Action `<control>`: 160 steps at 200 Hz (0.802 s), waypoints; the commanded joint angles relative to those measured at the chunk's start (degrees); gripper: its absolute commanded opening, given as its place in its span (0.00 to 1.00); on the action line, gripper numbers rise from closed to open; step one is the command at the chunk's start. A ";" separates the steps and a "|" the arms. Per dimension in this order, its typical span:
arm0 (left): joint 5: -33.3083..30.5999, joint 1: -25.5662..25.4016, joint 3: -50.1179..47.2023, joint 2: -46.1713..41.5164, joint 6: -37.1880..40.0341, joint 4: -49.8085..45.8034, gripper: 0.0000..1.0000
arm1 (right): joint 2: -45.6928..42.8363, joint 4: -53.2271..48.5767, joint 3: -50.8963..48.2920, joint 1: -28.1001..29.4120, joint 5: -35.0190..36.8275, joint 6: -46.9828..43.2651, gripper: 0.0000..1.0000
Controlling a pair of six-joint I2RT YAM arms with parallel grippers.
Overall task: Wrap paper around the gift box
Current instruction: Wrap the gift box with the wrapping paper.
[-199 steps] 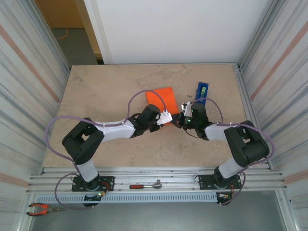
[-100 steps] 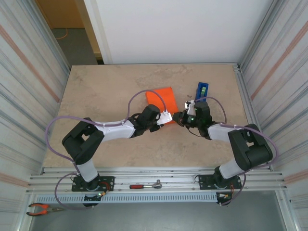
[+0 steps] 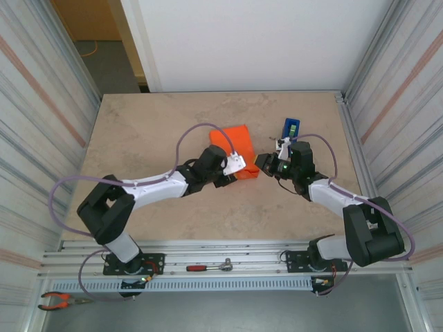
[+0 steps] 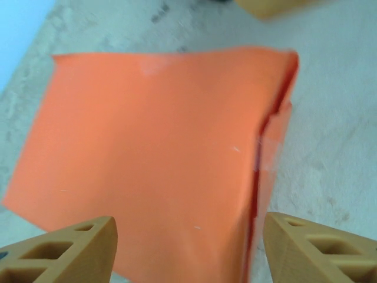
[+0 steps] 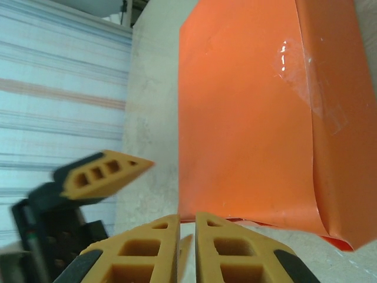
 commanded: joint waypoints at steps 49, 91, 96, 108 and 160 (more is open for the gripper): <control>0.95 9.27 -1.21 -9.34 -24.21 1.66 0.77 | 4.40 -0.25 4.99 5.19 1.94 -2.12 0.11; 1.83 13.84 -3.38 -11.03 -30.19 1.48 0.80 | 9.28 3.10 5.66 7.75 2.83 -1.26 0.08; 1.84 14.01 -3.63 -11.16 -30.42 1.55 0.80 | 9.86 3.34 5.67 7.90 2.97 -1.25 0.08; 1.65 14.58 -4.04 -11.17 -30.91 1.49 0.81 | 11.21 4.06 5.42 7.99 3.00 -1.17 0.08; 2.62 17.09 -5.05 -11.25 -33.94 2.16 0.83 | 12.41 5.60 3.51 7.73 2.54 -0.25 0.06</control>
